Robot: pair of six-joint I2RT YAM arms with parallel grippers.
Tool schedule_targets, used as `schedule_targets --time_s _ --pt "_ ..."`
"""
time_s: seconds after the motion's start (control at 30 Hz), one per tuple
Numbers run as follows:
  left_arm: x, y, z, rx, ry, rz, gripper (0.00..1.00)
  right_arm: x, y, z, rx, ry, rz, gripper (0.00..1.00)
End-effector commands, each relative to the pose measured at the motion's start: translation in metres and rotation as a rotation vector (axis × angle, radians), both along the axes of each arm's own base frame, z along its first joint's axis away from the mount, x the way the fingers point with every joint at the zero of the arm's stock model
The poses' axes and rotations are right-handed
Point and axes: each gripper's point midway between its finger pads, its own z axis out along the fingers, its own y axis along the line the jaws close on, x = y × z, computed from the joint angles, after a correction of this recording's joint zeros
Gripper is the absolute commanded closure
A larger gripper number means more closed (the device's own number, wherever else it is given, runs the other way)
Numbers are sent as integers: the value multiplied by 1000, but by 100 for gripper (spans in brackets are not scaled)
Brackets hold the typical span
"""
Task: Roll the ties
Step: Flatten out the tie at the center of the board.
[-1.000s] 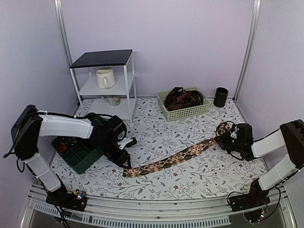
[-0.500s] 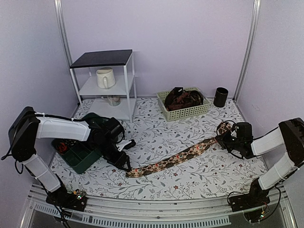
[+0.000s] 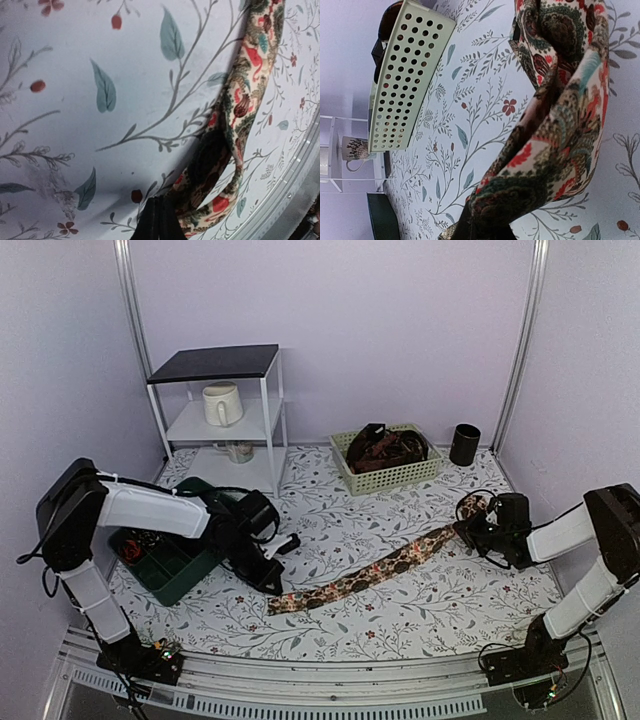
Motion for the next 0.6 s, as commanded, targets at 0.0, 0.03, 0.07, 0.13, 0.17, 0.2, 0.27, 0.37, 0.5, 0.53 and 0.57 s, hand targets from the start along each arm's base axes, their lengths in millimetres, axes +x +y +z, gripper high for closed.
schedule_targets --time_s 0.0,0.03,0.07,0.13,0.17,0.2,0.27,0.37,0.5,0.53,0.57 --pt "23 -26 47 -107 -215 -115 100 17 -5 8 27 -29 -10 95" --pt "24 -30 59 -135 -271 -156 100 19 -7 9 38 -40 -12 95" --pt "25 -35 72 -166 -336 -206 100 22 -10 10 50 -50 -17 95" --pt "23 -45 97 -204 -479 -318 100 28 -15 15 74 -80 -20 95" --pt "20 -50 107 -221 -539 -375 100 31 -18 18 85 -93 -21 95" --pt "18 -54 119 -238 -594 -419 100 35 -20 22 94 -107 -19 95" --pt "15 -58 137 -272 -653 -477 100 39 -23 28 97 -122 -15 96" --pt "38 -46 134 -212 -624 -354 100 37 -25 29 88 -120 -21 96" --pt "67 -10 97 -55 -343 -13 79 33 -25 25 90 -108 -28 96" --pt "63 -6 90 -41 -299 45 75 32 -25 25 91 -105 -28 96" --pt "57 -8 90 -69 -266 85 73 32 -25 24 92 -103 -27 96"
